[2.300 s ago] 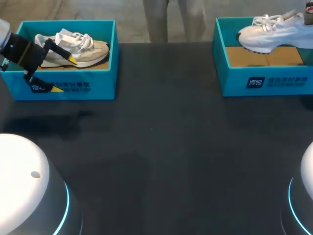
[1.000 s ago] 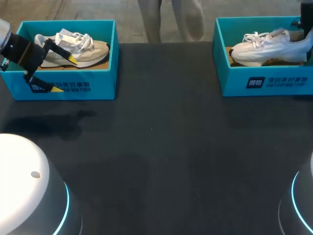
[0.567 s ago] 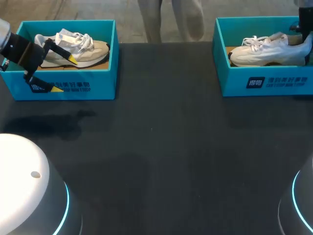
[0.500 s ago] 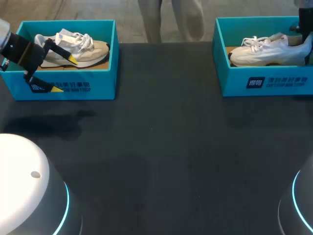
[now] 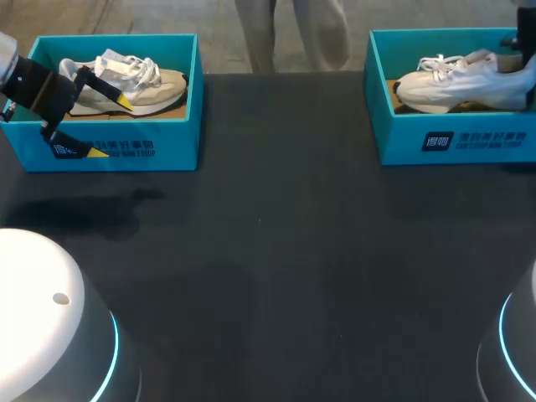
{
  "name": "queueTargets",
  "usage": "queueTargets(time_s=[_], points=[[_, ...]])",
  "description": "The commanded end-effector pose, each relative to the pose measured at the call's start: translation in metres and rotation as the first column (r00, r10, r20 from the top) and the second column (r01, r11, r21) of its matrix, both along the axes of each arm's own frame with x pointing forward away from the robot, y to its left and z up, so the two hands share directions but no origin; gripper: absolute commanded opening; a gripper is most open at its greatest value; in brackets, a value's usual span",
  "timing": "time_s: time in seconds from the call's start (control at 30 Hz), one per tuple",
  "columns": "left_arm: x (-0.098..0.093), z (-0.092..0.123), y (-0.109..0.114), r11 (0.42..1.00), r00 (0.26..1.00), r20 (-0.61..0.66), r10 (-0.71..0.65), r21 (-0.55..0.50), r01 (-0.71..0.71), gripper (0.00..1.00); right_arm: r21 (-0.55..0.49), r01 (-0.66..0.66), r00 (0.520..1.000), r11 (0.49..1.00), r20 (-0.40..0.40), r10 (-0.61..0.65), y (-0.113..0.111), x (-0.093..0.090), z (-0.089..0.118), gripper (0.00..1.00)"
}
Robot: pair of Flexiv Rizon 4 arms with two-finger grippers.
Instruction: Take the shoe out of the shoebox, open the shoe tongue, remove and reinsert the insole, then place the shoe into the shoebox
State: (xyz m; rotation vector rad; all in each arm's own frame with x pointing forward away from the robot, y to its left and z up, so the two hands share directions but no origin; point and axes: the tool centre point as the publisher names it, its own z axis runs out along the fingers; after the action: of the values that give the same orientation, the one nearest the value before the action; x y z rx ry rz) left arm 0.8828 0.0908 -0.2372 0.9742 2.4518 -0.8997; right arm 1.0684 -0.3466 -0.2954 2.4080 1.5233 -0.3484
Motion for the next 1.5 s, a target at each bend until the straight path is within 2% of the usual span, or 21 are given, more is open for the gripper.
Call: queueTargets(time_s=[0.03,0.73,1.5], points=[[0.0,0.0,0.0,1.0,1.0,0.001,0.0,0.001,0.0,1.0,-0.002,-0.003,1.0,1.0,0.019,0.003,0.0,-0.014,0.005,0.0],[0.0,0.0,0.0,1.0,1.0,0.001,0.0,0.001,0.0,1.0,-0.003,-0.006,1.0,1.0,0.01,0.006,0.003,-0.044,0.003,0.0],[0.0,0.0,0.0,1.0,1.0,0.001,0.0,0.001,0.0,1.0,-0.021,-0.054,0.998,0.998,-0.034,0.053,-0.005,-0.061,-0.022,0.0]])
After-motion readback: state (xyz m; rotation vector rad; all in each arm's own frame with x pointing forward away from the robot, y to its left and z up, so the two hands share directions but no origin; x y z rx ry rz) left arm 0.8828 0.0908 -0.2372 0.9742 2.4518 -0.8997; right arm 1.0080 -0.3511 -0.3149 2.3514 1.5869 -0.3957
